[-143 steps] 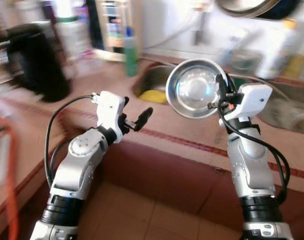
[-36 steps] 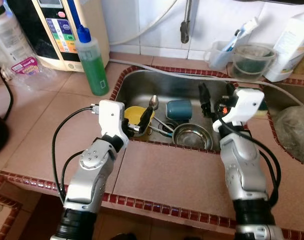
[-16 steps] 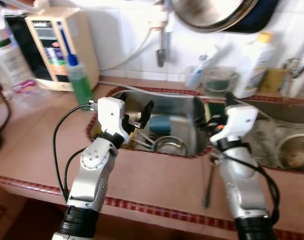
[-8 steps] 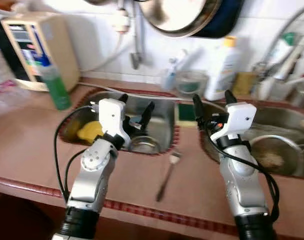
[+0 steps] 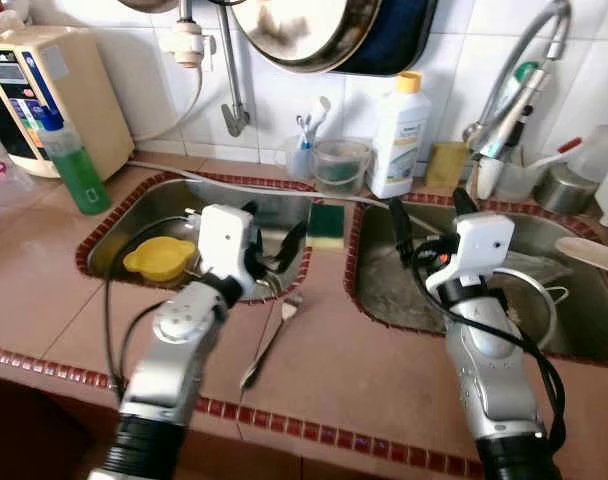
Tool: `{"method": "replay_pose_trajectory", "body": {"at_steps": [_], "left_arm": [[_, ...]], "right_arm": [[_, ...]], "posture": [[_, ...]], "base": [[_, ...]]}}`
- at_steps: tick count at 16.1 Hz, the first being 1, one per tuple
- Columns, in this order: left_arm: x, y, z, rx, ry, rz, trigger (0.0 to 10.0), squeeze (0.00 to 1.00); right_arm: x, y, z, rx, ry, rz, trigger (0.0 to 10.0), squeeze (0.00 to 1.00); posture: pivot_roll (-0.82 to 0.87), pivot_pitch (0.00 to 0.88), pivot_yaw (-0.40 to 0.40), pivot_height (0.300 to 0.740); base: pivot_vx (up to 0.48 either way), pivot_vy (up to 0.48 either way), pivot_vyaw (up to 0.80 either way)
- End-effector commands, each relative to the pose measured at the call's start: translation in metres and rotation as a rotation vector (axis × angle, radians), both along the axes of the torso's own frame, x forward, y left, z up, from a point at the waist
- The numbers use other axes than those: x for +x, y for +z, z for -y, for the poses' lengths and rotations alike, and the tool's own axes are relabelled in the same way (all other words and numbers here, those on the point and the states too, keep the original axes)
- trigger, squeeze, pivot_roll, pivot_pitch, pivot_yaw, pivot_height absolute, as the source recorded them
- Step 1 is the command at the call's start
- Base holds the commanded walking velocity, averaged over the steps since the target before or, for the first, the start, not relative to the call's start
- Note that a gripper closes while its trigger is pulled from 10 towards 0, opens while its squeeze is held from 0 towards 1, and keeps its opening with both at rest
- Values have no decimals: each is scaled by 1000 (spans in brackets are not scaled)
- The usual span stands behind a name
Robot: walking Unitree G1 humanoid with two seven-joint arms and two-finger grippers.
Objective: Kitchen organization
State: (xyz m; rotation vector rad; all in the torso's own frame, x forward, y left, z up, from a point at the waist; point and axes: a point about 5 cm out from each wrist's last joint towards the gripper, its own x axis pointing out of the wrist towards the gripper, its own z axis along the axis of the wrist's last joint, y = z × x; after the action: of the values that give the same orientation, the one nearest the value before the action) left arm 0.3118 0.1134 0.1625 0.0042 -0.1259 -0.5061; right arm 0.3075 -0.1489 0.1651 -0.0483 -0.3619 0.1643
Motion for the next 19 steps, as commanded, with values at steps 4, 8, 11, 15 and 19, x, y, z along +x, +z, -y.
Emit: {"method": "replay_pose_trajectory", "body": {"at_steps": [4,8,11,15,19], "left_arm": [[-23,-13,1,123,-100,-84,10000,0],[-64,-27,22,186,-434,-150,10000,0],[-68,-30,28,176,-498,-196,10000,0],[-53,-35,34,142,-395,-271,10000,0],[-44,-33,30,128,-288,-292,10000,0]], "right_arm": [[-15,-8,2,-52,20,-24,10000,0],[-36,-21,14,-89,-10,-73,10000,0],[-41,-22,16,-91,-32,-81,10000,0],[-51,-16,17,-145,-7,-68,10000,0],[-67,-24,20,-171,55,-120,10000,0]], "posture": [[-201,20,57,740],[-238,66,87,740],[-267,81,93,740],[-286,94,90,740],[-276,103,85,740]], "base": [[0,0,0],[0,0,0],[0,0,0],[0,0,0],[0,0,0]]}}
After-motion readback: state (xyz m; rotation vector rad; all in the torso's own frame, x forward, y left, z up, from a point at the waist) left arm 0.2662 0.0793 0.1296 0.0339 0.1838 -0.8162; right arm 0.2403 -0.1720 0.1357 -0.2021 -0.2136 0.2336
